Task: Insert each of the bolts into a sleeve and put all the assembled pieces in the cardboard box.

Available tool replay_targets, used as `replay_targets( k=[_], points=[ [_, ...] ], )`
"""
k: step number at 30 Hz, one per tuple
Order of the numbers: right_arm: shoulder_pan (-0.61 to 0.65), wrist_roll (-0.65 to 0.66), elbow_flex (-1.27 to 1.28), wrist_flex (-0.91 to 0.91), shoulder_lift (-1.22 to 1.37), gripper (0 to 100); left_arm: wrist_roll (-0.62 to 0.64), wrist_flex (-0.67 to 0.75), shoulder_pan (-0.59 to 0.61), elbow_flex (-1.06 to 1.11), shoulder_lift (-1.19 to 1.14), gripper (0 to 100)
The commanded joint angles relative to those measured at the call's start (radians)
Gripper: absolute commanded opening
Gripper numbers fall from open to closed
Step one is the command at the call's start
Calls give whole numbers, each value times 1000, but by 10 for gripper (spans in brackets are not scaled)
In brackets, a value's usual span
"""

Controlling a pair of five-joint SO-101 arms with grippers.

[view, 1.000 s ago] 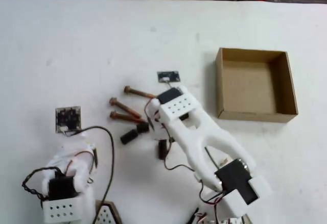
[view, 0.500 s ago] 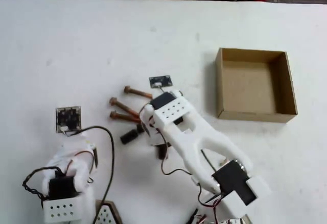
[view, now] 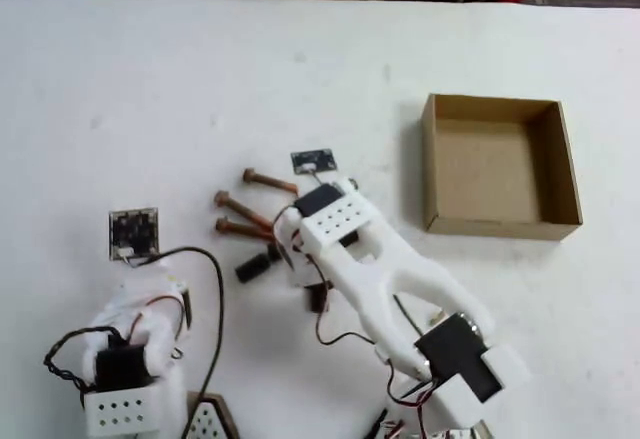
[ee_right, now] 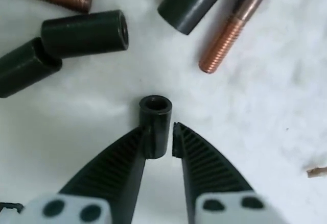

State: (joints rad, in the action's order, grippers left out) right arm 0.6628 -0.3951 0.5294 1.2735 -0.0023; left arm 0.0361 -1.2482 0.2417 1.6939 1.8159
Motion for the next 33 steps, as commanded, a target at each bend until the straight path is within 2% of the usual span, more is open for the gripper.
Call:
replay_targets(
  k=[1,11,19,33],
  points=[
    [47,20,9,-28,-10,90,11,23,7,0,12,23],
    [58,20,25,-36,-2,104,11,23,7,0,12,23],
    [64,20,83,-131,-4,114,11,23,7,0,12,23],
    [87,14,114,-140,-2,111,11,21,8,0,12,23]
  ],
)
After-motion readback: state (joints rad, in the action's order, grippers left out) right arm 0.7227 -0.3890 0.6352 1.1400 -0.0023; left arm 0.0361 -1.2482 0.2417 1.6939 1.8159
